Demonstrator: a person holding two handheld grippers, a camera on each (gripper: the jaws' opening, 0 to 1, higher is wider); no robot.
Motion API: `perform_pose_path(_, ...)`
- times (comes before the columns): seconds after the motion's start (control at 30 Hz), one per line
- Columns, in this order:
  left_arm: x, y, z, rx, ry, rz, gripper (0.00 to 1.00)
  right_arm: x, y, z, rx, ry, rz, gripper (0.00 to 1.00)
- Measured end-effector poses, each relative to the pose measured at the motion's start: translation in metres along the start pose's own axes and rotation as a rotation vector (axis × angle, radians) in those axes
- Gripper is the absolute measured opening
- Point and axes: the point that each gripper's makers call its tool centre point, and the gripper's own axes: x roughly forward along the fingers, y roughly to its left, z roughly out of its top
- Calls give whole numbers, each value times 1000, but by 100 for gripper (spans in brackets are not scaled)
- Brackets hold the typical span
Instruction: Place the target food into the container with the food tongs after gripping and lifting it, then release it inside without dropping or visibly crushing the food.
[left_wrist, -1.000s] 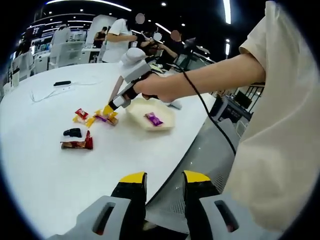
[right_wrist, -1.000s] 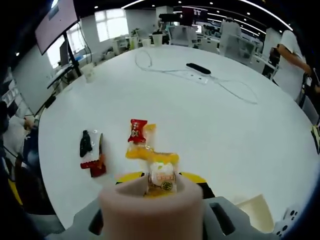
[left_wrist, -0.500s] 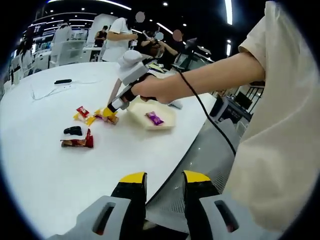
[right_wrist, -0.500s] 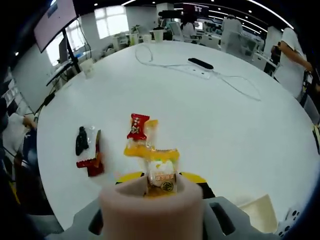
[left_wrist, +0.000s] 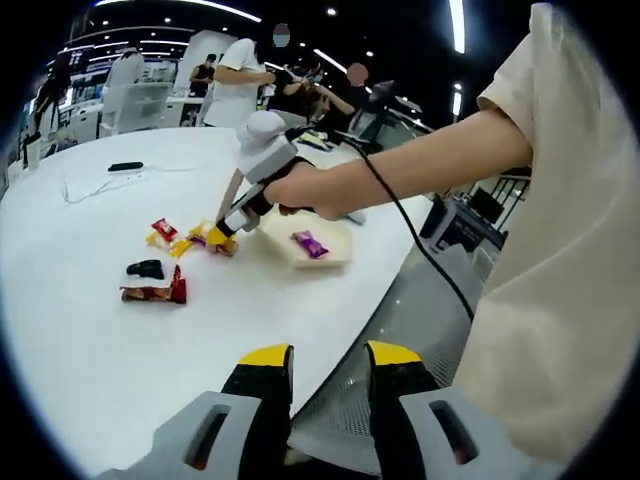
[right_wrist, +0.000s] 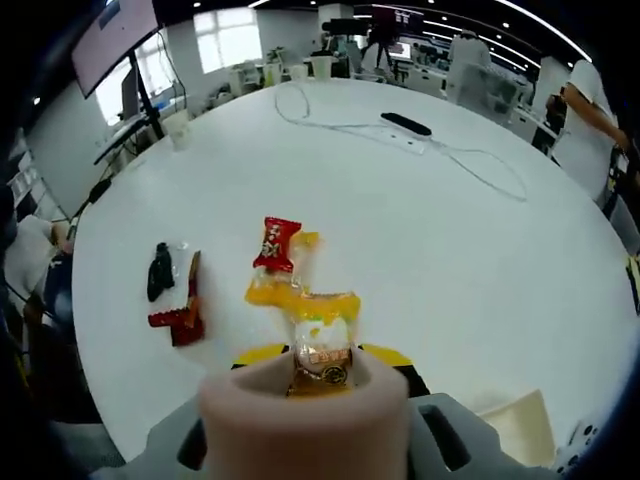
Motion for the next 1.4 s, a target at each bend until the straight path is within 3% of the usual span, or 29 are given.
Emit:
perform_pose_path(0.63,7,-5,2,5,-1,-27,27,2,-3,-1,-48,-23,46,26)
perform_pose_path(1.0,3,-1,5,-21,-30,-19,25,2,-2,1,-37,2,28,26)
perform_pose_path(1.3,2,-2,4,-21,-26,-16,25,1,-2,1,-25,-14,28,23)
perform_pose_path(1.4,2,-2,3,-17,-24,-16,25,0,-5,1,15,-24,27,22)
